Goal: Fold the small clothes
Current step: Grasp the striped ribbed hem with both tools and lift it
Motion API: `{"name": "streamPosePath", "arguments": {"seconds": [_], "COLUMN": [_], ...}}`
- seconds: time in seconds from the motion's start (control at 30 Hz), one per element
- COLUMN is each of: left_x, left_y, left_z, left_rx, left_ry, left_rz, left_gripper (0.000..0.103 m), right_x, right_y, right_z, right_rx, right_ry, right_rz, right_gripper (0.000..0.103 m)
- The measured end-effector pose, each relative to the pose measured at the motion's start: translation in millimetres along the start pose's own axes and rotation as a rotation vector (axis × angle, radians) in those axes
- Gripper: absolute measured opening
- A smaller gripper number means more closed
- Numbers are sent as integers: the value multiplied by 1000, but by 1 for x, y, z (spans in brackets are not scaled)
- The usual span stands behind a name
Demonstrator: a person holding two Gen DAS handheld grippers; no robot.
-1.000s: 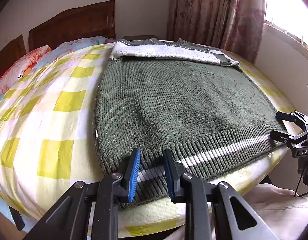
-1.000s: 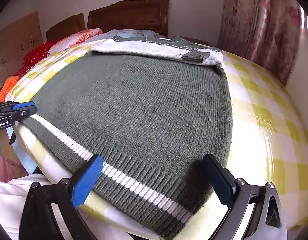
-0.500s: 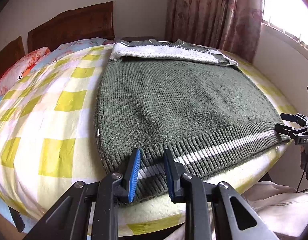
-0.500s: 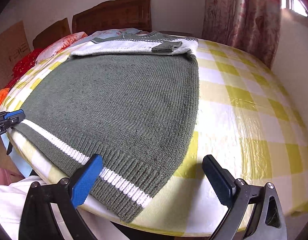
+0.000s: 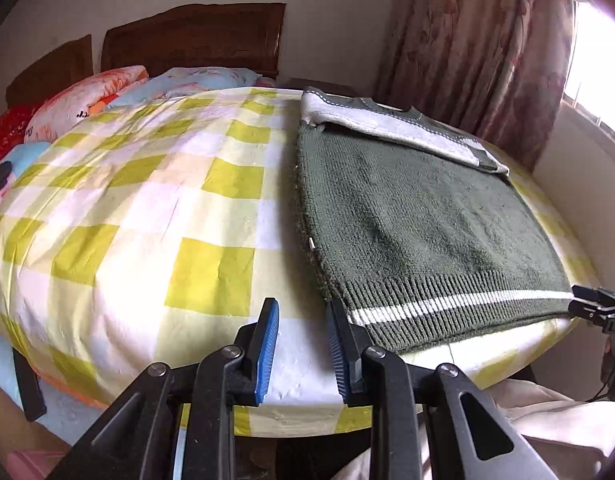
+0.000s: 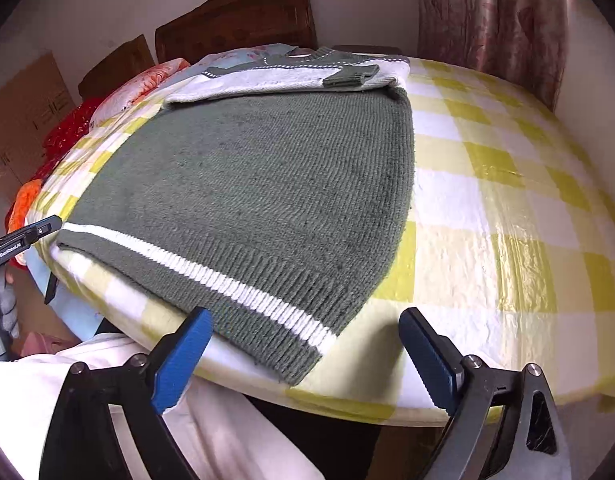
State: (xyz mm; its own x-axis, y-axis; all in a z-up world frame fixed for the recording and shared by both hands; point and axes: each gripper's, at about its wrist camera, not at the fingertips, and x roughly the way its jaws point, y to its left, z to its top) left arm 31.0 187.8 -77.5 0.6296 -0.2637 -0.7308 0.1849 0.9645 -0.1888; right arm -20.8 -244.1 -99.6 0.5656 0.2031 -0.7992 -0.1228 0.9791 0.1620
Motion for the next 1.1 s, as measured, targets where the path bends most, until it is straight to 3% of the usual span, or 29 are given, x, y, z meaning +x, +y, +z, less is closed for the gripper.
{"name": "streamPosePath", "arguments": {"seconds": [0.17,0.27,0.3,0.5,0.63,0.87,1.03,1.1], "left_x": [4,25,24,28,35,56,64,63], "left_y": [1,-7,-8,18,27,13,15,11], "left_z": [5,1,-1,-5,-8,4,13,12], "left_rx": [-69,-84,-96,-254,-346,-366,-390,-385], "left_ry": [39,101,80,126,157,169,182,197], "left_rz": [-231,-207,-212,-280,-375,-464,-485,-481], "left_gripper": [25,25,25,27,29,32,32,33], "right_x": [0,1,1,-4,-6,-2,2,1], "right_y": [9,11,11,0,1,-1,-5,-5], "right_z": [0,1,1,1,-2,3,10,9], "right_rx": [4,3,3,53,61,113,145,120], "right_ry": [10,19,22,37,59,53,29,31], "right_rz": [48,63,62,89,105,116,63,38], "right_gripper": [103,103,103,103,103,103,103,53]}}
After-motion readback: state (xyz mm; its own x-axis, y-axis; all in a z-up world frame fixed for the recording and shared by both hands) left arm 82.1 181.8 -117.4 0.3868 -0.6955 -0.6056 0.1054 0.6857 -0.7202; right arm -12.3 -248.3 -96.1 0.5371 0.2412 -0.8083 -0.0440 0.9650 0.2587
